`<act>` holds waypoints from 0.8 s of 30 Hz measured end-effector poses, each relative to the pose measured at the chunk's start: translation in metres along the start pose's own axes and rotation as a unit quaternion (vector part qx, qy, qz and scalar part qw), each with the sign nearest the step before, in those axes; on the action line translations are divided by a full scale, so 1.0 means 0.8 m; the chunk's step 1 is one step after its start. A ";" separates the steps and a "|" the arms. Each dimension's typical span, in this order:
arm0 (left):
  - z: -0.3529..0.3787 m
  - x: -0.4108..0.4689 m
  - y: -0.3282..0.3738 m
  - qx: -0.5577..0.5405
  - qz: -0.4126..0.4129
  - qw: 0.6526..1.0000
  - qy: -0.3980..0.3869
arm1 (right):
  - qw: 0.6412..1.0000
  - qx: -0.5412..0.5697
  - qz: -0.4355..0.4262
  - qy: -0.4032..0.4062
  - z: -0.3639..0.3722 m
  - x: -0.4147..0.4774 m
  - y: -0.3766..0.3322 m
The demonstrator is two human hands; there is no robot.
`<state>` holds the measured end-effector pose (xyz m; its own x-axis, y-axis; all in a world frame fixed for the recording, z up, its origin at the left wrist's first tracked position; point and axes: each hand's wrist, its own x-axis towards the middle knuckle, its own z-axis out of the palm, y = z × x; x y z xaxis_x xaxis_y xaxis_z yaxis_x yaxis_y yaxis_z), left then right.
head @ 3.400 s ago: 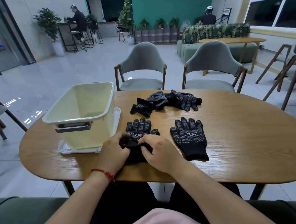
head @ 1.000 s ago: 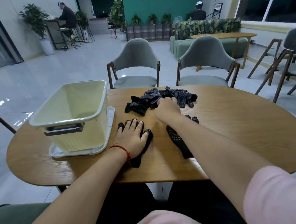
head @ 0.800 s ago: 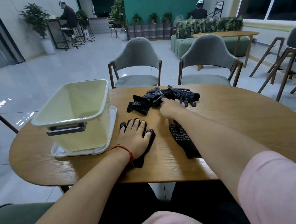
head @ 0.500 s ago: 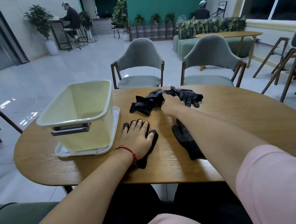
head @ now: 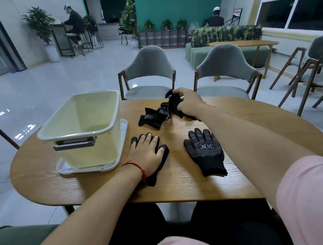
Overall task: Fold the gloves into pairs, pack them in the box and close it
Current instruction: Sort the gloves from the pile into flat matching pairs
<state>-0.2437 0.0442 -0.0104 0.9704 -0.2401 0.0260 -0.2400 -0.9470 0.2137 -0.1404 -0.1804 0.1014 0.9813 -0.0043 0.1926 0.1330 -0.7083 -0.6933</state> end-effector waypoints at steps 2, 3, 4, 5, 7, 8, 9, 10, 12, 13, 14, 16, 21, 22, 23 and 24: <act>-0.002 0.000 0.001 -0.001 -0.001 1.000 -0.001 | 0.998 -0.037 -0.034 -0.035 -0.010 0.001 -0.002; -0.002 0.000 0.001 -0.001 -0.001 1.000 0.000 | 0.996 -0.055 -0.050 -0.045 -0.015 0.002 -0.003; -0.003 0.000 0.001 0.001 -0.001 1.000 0.002 | 0.995 -0.066 -0.064 -0.049 -0.020 0.002 -0.005; -0.003 0.000 0.001 0.003 0.000 1.000 0.004 | 0.993 -0.067 -0.081 -0.050 -0.025 0.003 -0.008; -0.002 -0.001 0.001 0.002 0.001 1.000 0.001 | 0.992 -0.061 -0.105 -0.034 -0.038 0.004 -0.014; -0.003 -0.002 0.001 0.004 0.000 1.000 -0.001 | 0.992 -0.056 -0.111 -0.021 -0.045 0.004 -0.019; -0.003 -0.002 0.001 0.005 0.000 1.000 -0.003 | 0.992 -0.045 -0.115 -0.013 -0.054 0.005 -0.022; -0.004 -0.002 0.001 0.005 0.000 1.000 -0.005 | 0.993 -0.025 -0.117 -0.008 -0.062 0.005 -0.025; -0.005 -0.002 0.003 0.003 0.001 1.000 -0.008 | 0.993 0.014 -0.117 0.000 -0.078 0.007 -0.026; -0.005 -0.002 0.003 0.002 0.002 1.000 -0.006 | 0.992 0.020 -0.121 0.005 -0.086 0.006 -0.027; -0.006 -0.002 0.004 0.003 0.002 1.000 -0.007 | 0.991 0.020 -0.132 0.009 -0.092 0.005 -0.025; -0.009 0.001 0.005 0.013 0.005 1.000 -0.019 | 0.988 0.013 -0.151 0.009 -0.105 0.002 -0.020; -0.038 0.009 0.029 0.083 0.030 0.996 0.006 | 0.989 -0.018 -0.144 -0.005 -0.132 -0.010 -0.015; -0.042 0.010 0.040 0.078 0.048 0.995 0.029 | 0.989 -0.030 -0.147 0.000 -0.137 -0.012 -0.016; -0.044 0.008 0.056 0.064 0.069 0.994 0.046 | 0.989 -0.035 -0.146 0.002 -0.143 -0.016 -0.015; -0.044 0.006 0.073 0.051 0.091 0.993 0.057 | 0.989 -0.032 -0.144 -0.002 -0.148 -0.018 -0.016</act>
<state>-0.2524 -0.0047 0.0365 0.9062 -0.3886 0.1668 -0.4073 -0.9082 0.0965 -0.1726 -0.2549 0.1894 0.9046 0.2071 0.3726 0.3980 -0.7234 -0.5642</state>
